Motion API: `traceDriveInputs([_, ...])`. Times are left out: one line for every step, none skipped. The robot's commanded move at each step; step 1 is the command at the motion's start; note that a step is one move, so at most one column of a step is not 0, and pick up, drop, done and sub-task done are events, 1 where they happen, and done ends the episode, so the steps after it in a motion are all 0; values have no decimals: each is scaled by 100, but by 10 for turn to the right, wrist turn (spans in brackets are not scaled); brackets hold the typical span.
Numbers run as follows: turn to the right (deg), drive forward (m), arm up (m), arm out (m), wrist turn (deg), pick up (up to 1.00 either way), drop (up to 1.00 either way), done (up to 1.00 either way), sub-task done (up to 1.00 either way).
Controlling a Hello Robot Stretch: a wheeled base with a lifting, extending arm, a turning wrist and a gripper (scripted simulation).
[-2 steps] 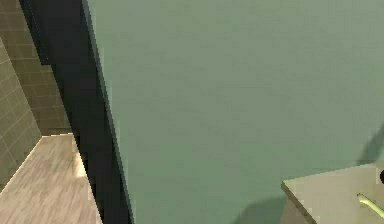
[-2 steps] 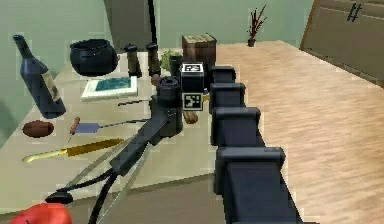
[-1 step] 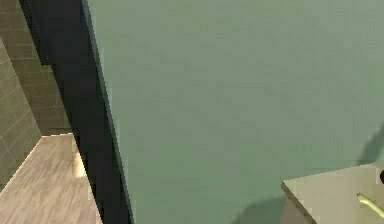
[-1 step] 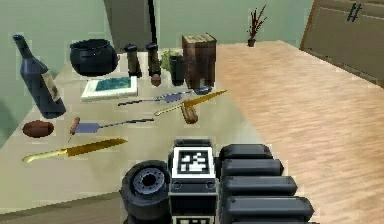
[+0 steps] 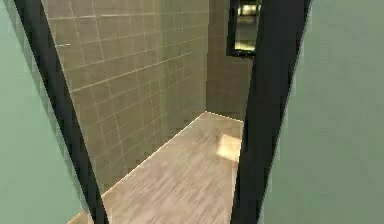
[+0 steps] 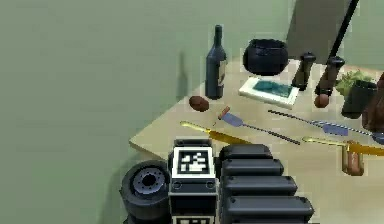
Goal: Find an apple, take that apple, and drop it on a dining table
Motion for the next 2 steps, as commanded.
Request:
traceDriveInputs([-420, 0, 0, 0, 0, 0, 0, 0, 0])
traceDriveInputs([0, 60, 0, 0, 0, 0, 0, 0, 0])
